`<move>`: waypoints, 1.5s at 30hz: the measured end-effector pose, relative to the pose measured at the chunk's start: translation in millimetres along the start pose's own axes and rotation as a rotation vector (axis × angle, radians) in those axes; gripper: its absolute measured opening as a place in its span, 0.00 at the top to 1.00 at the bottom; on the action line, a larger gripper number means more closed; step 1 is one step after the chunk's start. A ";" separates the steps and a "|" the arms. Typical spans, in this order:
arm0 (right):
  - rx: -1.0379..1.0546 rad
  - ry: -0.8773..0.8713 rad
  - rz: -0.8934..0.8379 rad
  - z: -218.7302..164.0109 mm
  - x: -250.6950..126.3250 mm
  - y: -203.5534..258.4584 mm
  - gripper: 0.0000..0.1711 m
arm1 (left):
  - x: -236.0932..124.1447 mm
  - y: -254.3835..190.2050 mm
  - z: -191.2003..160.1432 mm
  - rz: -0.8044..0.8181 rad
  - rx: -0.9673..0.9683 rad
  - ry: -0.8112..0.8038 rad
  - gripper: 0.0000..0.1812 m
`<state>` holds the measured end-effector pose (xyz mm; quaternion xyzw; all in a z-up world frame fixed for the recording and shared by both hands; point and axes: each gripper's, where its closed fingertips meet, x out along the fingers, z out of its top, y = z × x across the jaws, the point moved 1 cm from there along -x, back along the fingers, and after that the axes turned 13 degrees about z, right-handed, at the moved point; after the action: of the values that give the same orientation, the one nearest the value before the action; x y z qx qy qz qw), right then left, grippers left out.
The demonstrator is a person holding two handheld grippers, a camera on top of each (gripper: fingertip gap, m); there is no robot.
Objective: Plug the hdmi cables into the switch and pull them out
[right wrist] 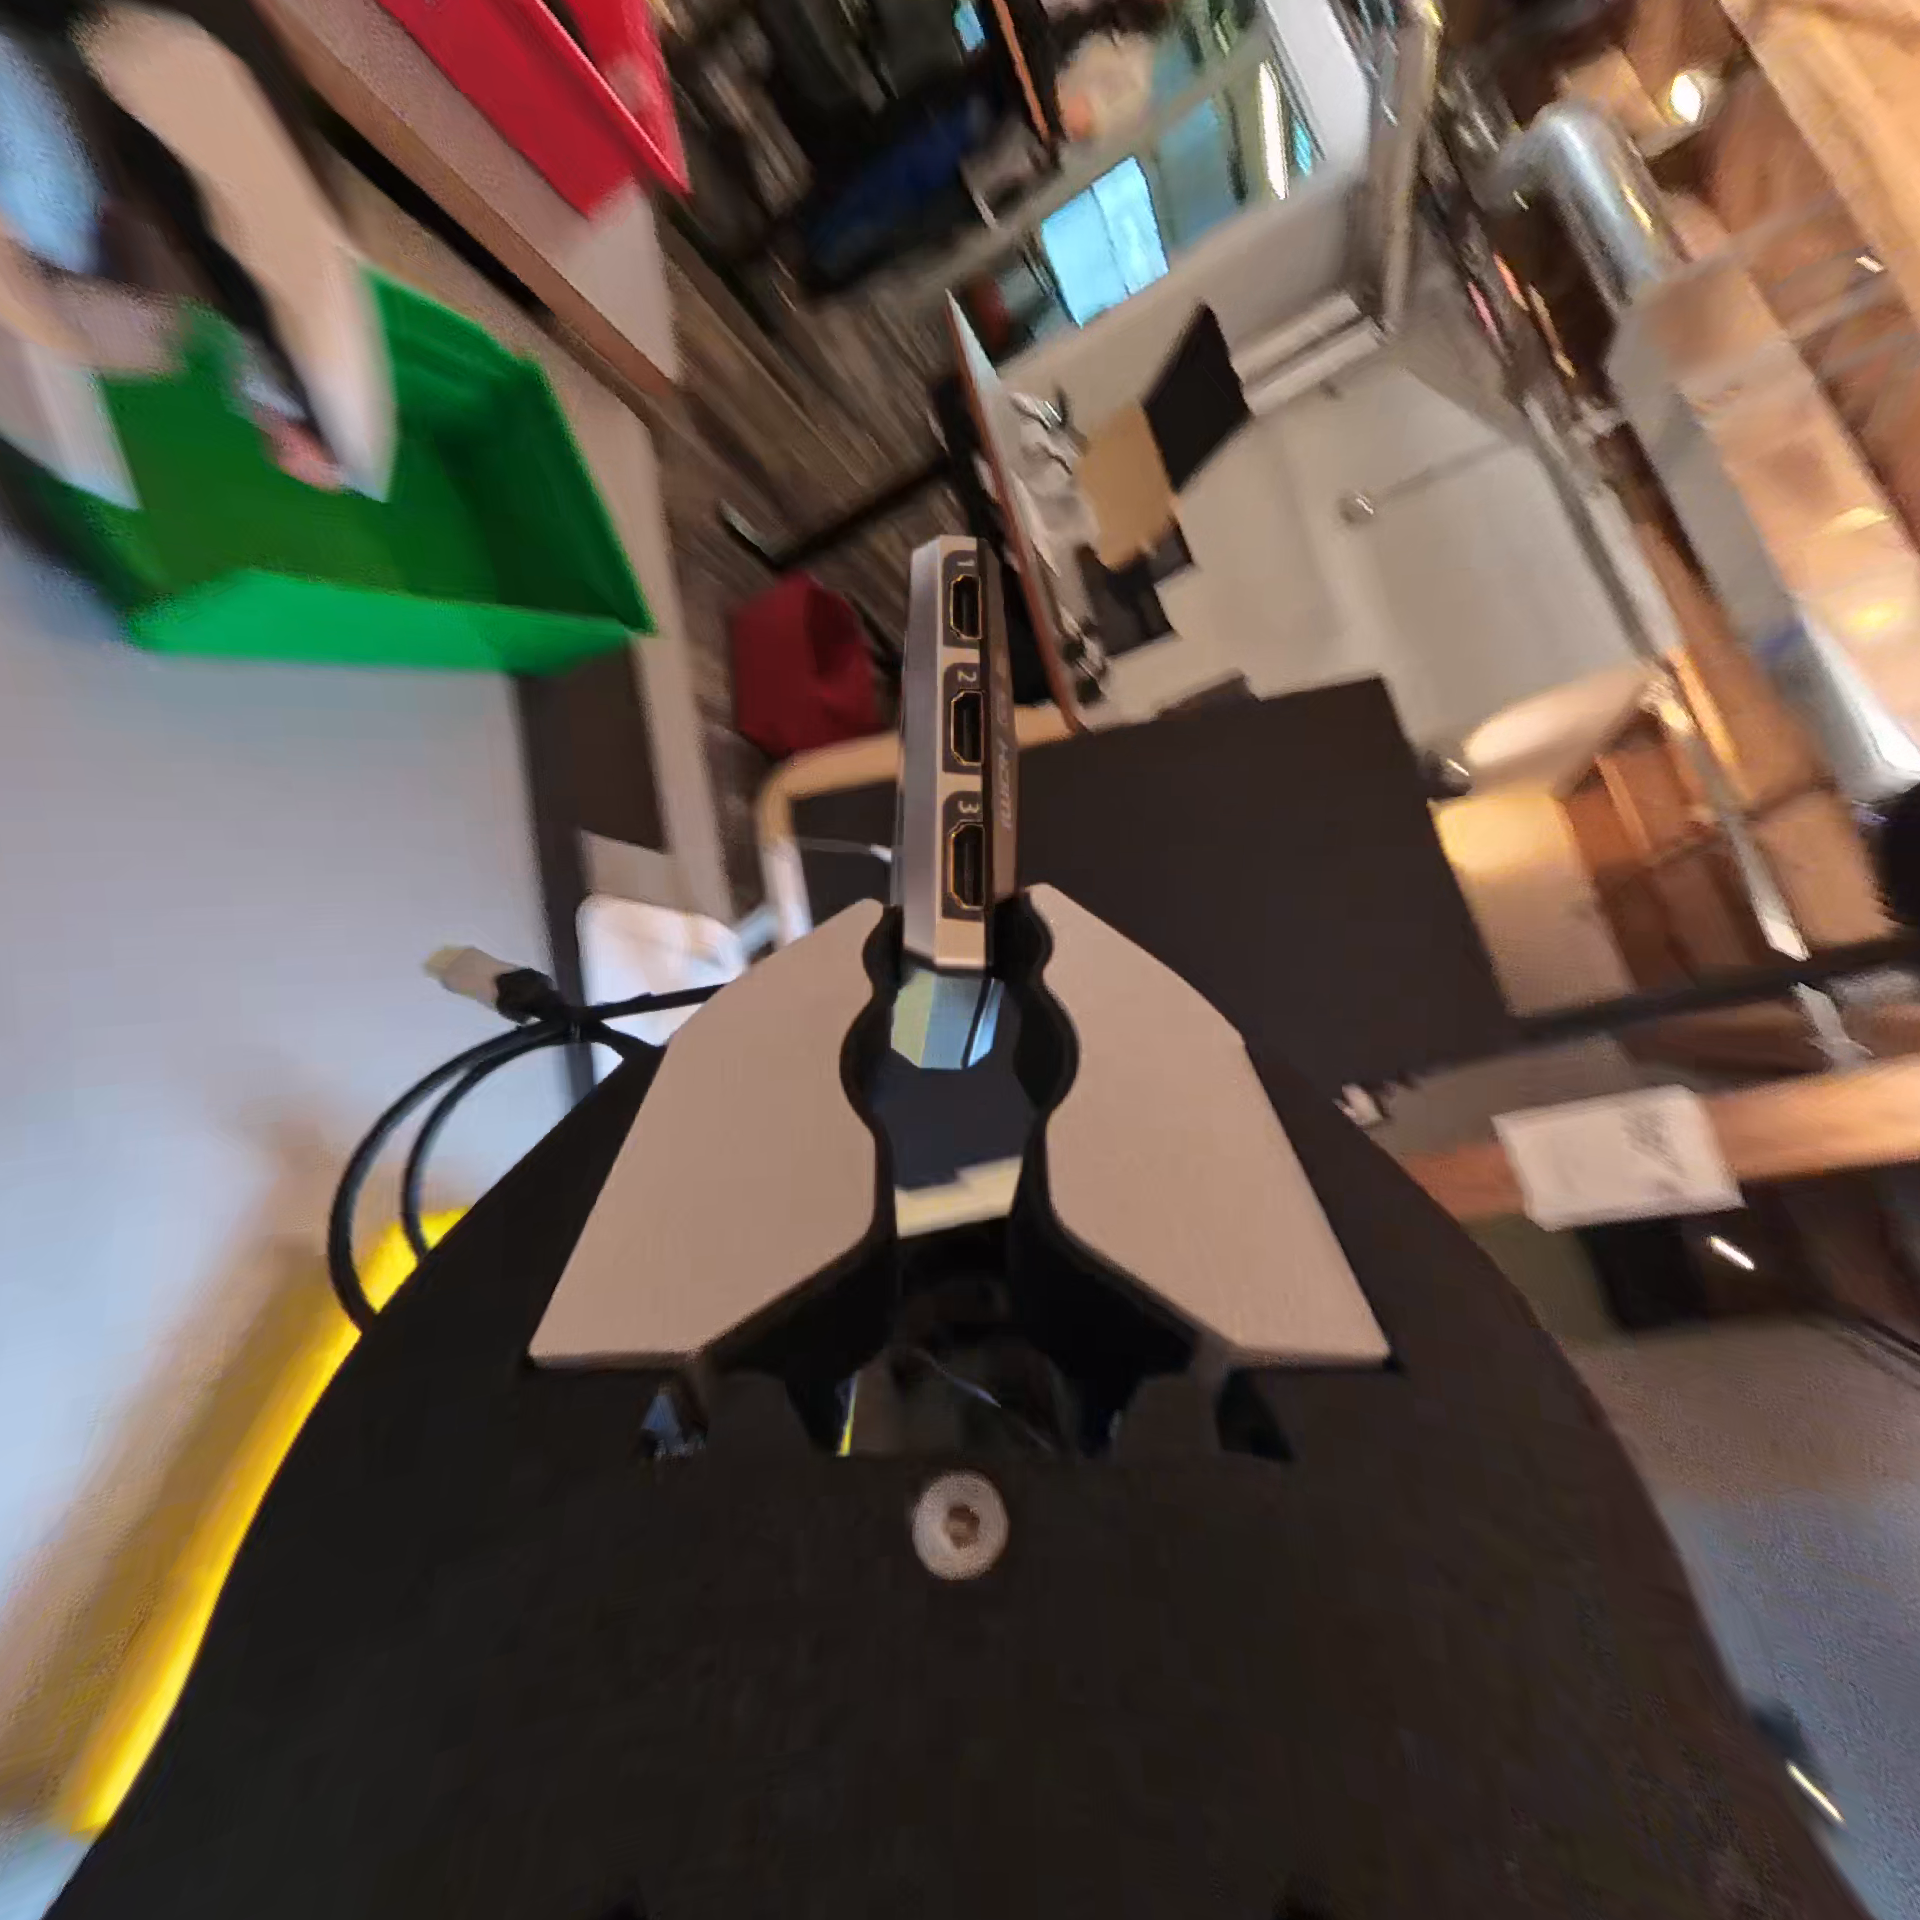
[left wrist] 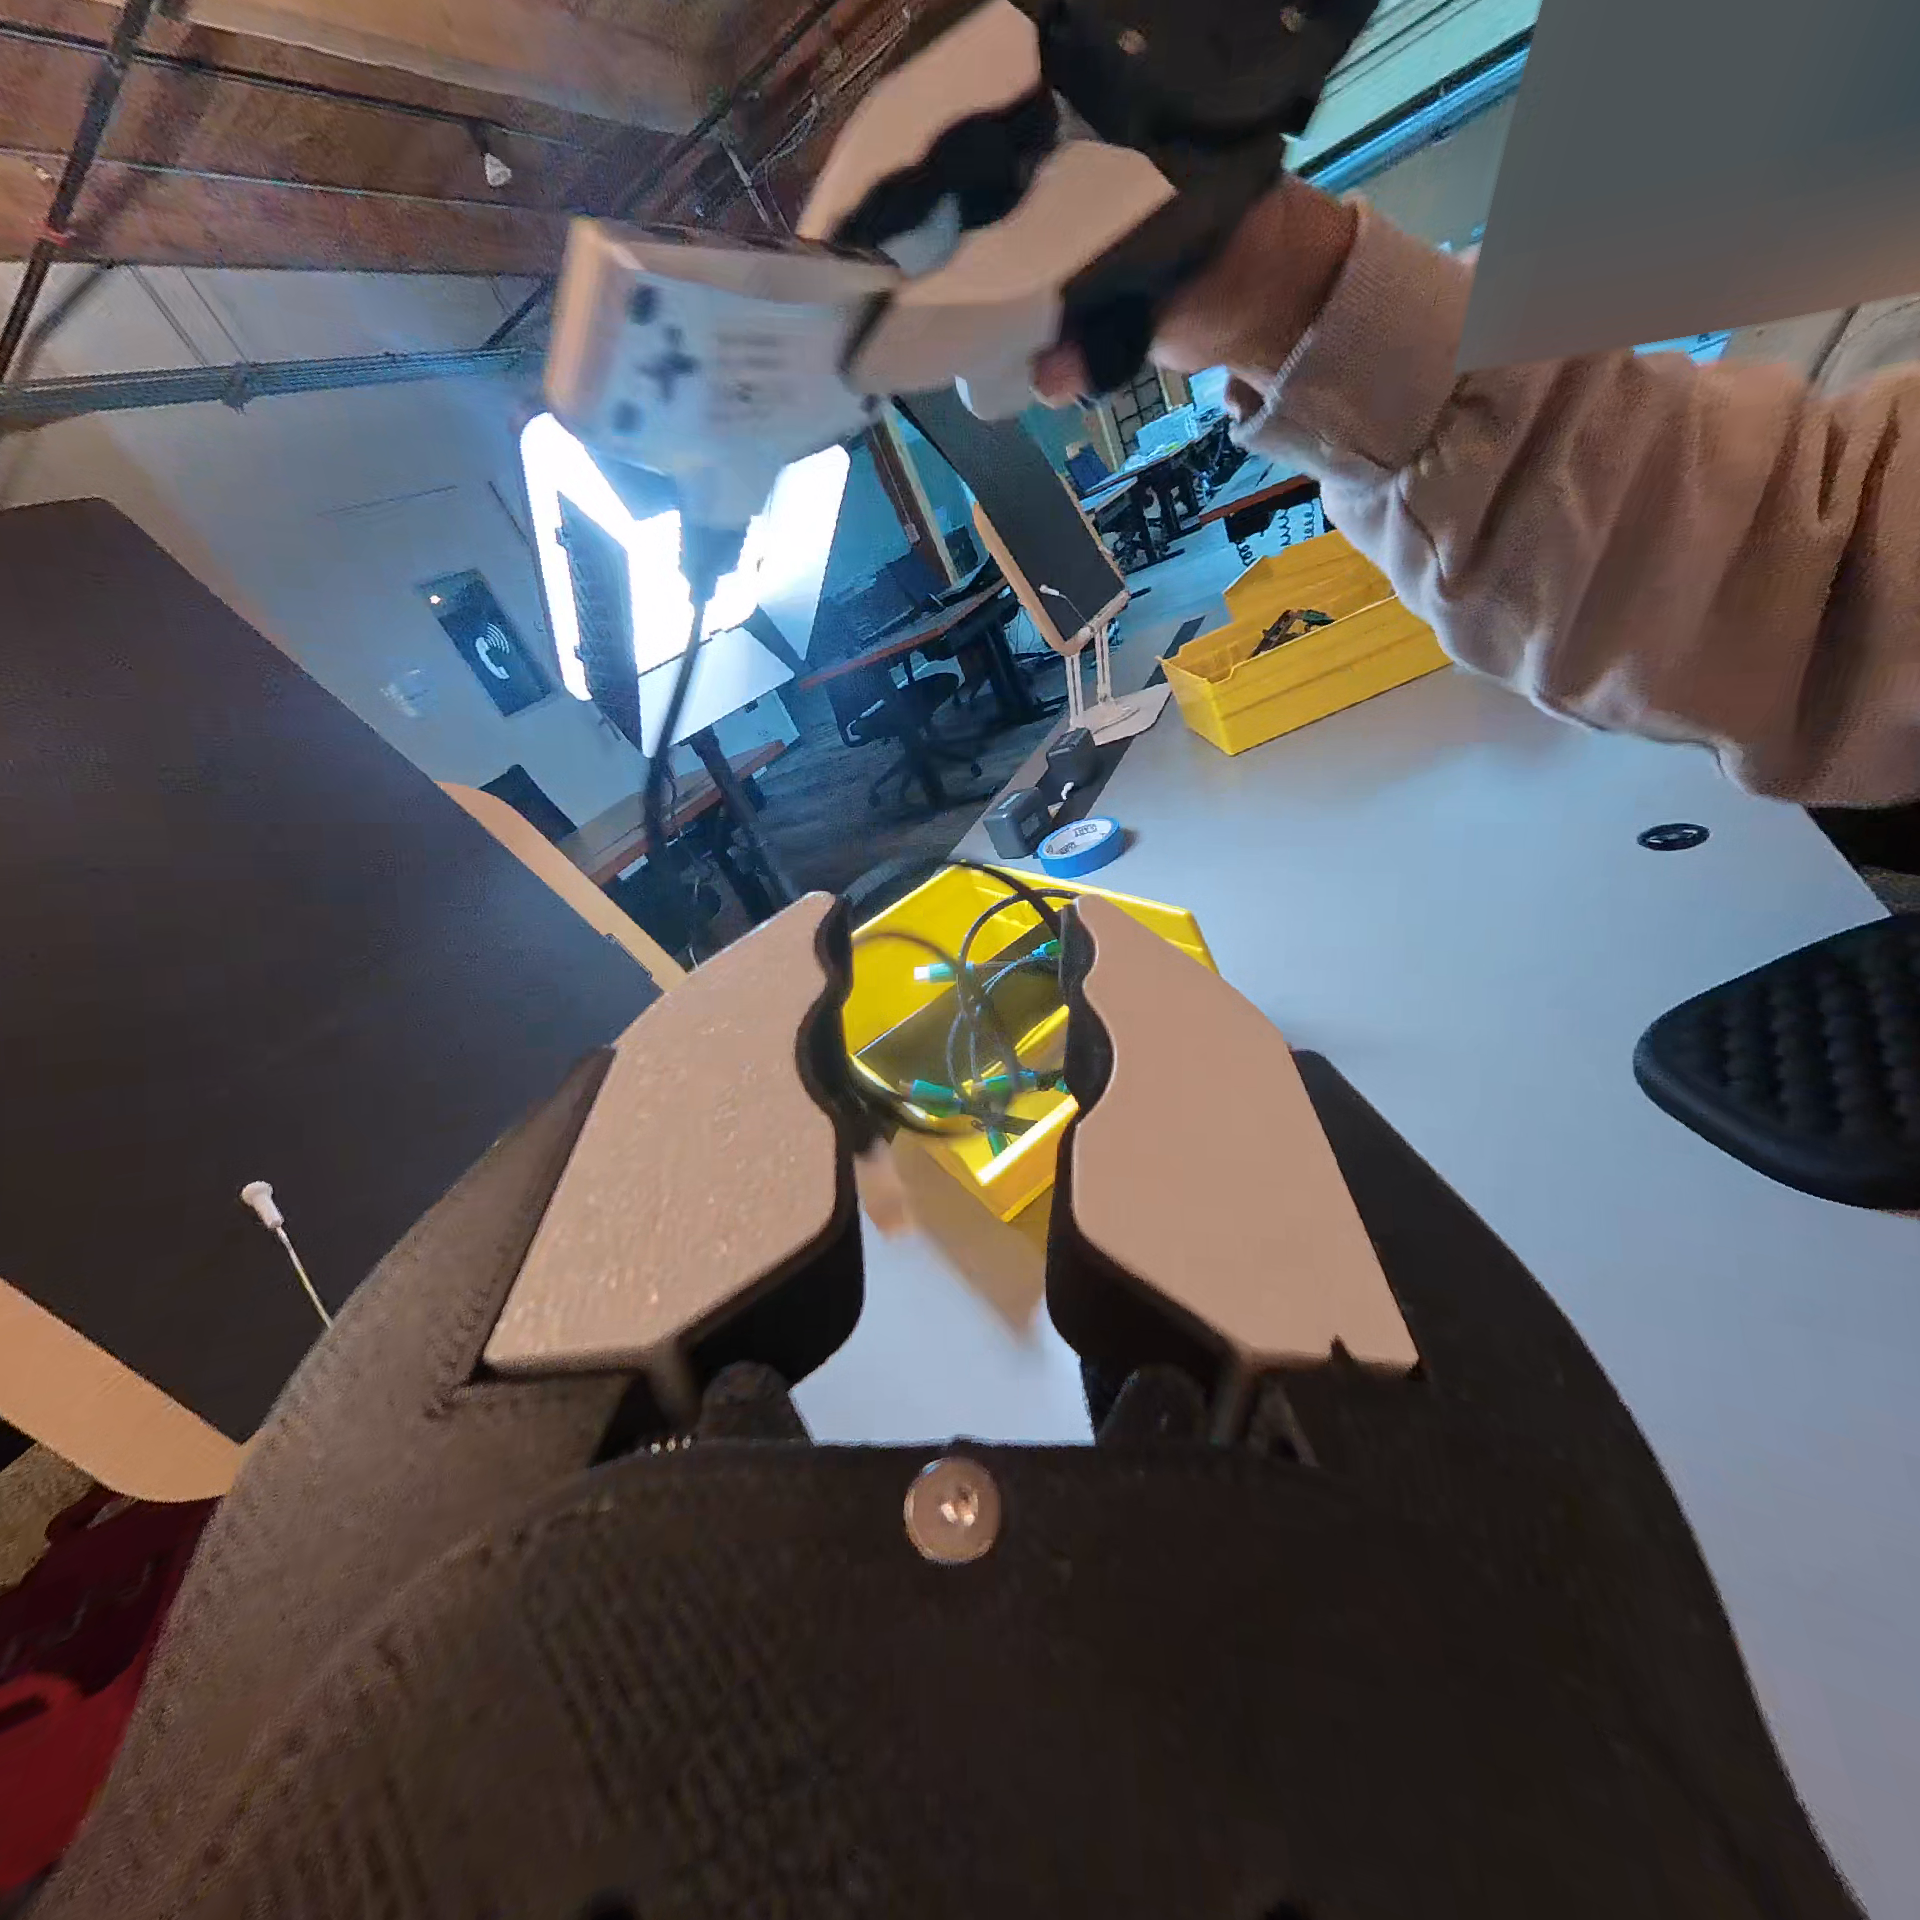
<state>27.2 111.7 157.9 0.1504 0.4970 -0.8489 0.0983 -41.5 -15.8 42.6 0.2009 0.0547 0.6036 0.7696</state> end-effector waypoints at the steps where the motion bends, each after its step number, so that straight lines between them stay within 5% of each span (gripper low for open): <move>1: -0.015 0.059 -0.055 -9.6 -0.7 -18.1 0.88 | 0.4 0.0 -1.4 0.001 0.003 0.005 0.79; 9: -0.177 0.437 -0.310 -129.1 19.5 -77.9 0.88 | 5.6 -5.9 -12.9 -0.010 0.045 0.051 0.79; 17: 0.088 0.478 -0.159 -257.9 46.4 1.6 0.89 | 5.0 -1.4 -17.1 -0.007 0.033 0.060 0.79; 22: 0.379 0.346 -0.063 -274.6 35.5 32.4 0.88 | 10.4 -5.6 -25.9 -0.023 0.034 0.085 0.79; 32: 0.771 0.516 -0.052 -377.1 40.7 46.1 0.88 | 22.5 -19.6 -44.0 -0.059 0.063 0.144 0.79; 39: 0.861 0.801 0.154 -437.0 58.4 102.5 0.88 | 22.3 -13.1 -48.9 -0.052 0.052 0.153 0.80; 45: 0.881 0.863 0.242 -441.9 47.9 122.0 0.87 | 22.1 -12.2 -48.5 -0.047 0.054 0.162 0.80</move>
<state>90.7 437.4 -162.0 0.5610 0.0747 -0.8198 -0.0872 -40.4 14.7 -2.8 0.1706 0.1377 0.5980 0.7709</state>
